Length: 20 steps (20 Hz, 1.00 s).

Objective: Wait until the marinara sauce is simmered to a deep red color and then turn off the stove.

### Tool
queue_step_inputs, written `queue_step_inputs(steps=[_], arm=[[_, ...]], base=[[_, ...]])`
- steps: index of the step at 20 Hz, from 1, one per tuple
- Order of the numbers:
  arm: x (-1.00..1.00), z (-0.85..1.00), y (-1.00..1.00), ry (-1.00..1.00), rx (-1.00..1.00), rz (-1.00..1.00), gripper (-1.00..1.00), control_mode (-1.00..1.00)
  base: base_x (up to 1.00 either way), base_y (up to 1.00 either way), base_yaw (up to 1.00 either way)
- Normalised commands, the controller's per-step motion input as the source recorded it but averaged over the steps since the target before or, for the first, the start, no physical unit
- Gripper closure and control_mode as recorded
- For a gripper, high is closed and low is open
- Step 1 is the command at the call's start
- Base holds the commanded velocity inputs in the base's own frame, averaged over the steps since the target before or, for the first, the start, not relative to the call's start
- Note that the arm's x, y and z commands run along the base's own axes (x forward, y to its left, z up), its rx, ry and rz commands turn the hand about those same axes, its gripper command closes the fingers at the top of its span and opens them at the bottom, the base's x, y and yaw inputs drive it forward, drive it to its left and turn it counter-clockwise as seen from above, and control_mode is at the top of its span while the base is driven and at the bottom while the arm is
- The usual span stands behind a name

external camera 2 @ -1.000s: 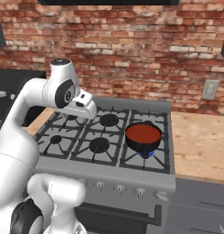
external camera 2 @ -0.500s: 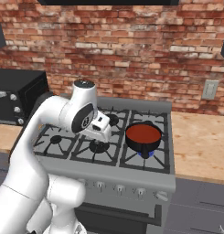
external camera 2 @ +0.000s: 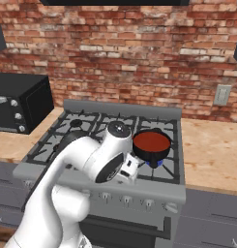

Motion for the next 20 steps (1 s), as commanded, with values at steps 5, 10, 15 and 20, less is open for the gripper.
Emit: queue_step_inputs(steps=[5,10,15,20], arm=[[-0.13,-0.26,-0.34,-0.07,0.00,0.01,-1.00,-1.00],[-0.16,-0.28,-0.32,-0.10,-0.02,0.06,-1.00,-1.00],[-0.36,-0.32,-0.38,-0.17,-0.04,0.10,-1.00,-1.00],[-0.33,-0.28,-0.34,-0.20,-0.08,0.11,-1.00,-1.00]], base=[[0.00,0.00,0.00],[0.00,0.00,0.00],[0.00,0.00,0.00],[0.00,0.00,0.00]])
